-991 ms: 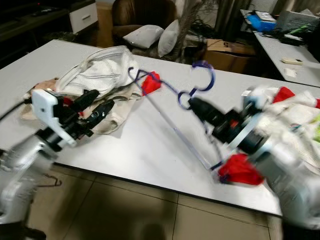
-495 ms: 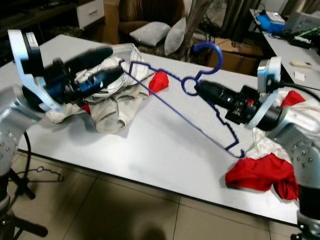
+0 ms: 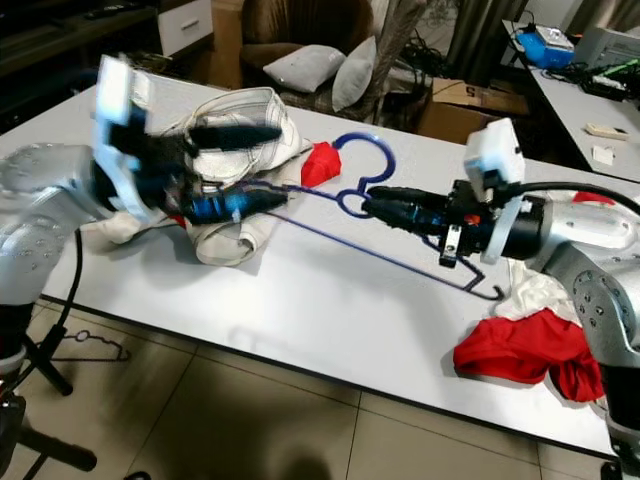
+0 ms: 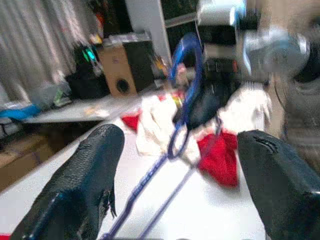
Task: Hang hanger
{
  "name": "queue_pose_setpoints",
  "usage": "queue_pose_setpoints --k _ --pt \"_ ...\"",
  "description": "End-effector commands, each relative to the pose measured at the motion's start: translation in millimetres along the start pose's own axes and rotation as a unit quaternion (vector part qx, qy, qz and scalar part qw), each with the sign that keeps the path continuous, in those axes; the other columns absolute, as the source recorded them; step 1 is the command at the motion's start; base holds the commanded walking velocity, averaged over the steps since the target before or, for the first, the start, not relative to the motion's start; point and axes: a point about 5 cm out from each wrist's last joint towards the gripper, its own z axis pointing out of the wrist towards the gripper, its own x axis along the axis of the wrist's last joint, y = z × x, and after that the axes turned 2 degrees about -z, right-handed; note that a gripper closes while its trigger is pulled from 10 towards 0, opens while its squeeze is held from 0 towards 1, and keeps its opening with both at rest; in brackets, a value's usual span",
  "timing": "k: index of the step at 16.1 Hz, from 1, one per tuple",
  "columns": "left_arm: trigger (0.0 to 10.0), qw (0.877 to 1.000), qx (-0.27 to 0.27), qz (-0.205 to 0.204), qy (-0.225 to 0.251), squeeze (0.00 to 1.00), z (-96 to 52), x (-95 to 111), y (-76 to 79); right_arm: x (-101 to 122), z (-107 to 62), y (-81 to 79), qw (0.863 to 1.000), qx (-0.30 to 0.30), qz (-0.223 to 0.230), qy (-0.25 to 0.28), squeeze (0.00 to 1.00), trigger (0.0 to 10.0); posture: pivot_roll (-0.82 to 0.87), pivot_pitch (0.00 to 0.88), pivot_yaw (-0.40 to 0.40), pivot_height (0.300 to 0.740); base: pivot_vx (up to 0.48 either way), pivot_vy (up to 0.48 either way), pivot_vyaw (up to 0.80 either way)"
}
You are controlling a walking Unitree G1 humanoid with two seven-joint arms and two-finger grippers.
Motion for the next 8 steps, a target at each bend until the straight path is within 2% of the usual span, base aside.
queue_pose_setpoints --k 1,3,5,8 --pt "10.0 0.998 -0.045 0.027 -0.042 0.00 11.9 -4.8 2.1 13.6 6.1 -2.0 0.998 0.010 -0.054 -0.005 0.00 10.0 0.05 0.000 -0.052 0.740 0.000 0.000 0.00" --pt "10.0 0.995 -0.065 0.034 -0.071 0.00 18.4 -12.5 2.3 19.2 10.0 -2.3 0.997 0.014 -0.076 -0.003 0.00 10.0 0.05 0.000 -0.042 0.740 0.000 0.000 0.00" --pt "10.0 0.993 -0.051 0.051 -0.095 0.00 23.0 -21.5 -6.1 23.4 14.2 -7.2 0.995 0.032 -0.095 -0.004 0.00 10.0 0.04 0.000 -0.035 0.740 0.000 0.000 0.00" --pt "10.0 0.991 -0.039 0.066 -0.105 0.00 23.8 -23.9 -11.6 24.1 16.9 -9.1 0.994 0.033 -0.104 -0.003 0.00 10.0 0.04 0.000 -0.029 0.740 0.000 0.000 0.00"
